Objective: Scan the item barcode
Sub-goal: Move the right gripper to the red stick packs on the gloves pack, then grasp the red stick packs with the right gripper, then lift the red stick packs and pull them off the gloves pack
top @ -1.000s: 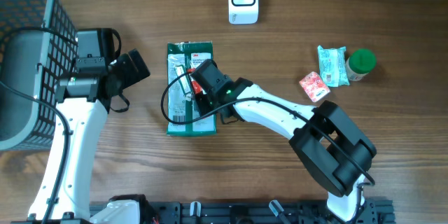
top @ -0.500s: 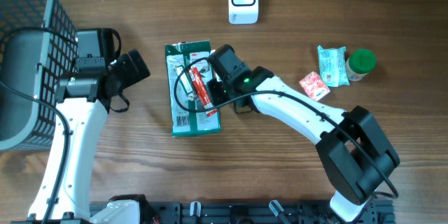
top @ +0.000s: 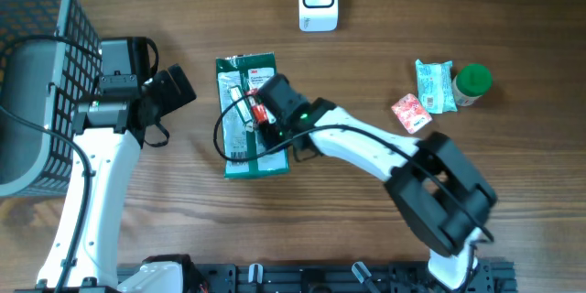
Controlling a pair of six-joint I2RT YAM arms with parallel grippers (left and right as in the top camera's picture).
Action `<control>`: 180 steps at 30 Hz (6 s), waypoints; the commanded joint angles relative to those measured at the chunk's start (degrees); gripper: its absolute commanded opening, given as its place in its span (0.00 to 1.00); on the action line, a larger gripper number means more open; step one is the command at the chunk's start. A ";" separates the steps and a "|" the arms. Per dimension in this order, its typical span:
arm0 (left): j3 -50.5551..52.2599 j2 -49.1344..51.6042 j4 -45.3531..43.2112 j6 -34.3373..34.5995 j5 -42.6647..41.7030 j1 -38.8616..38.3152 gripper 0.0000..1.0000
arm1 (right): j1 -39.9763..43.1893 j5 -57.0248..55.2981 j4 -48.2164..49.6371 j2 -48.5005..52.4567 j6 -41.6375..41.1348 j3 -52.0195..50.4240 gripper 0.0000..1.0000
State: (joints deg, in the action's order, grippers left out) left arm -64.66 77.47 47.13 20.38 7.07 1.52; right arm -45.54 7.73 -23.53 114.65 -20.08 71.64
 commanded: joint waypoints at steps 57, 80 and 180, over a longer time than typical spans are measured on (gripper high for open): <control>-0.28 0.11 -0.11 -0.66 0.50 0.26 1.00 | 12.98 7.74 -15.93 -9.97 39.56 -5.86 0.50; -0.28 0.11 -0.13 -0.63 0.50 0.26 1.00 | 12.98 8.61 -10.78 -6.73 39.36 -8.24 0.43; -0.28 0.11 -0.13 -0.63 0.52 0.26 1.00 | 10.03 8.98 -21.05 -10.03 42.66 -5.20 0.04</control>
State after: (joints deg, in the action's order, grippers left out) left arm -64.66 77.47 47.13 20.38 7.05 1.52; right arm -35.33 17.89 -43.22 108.42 22.76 64.01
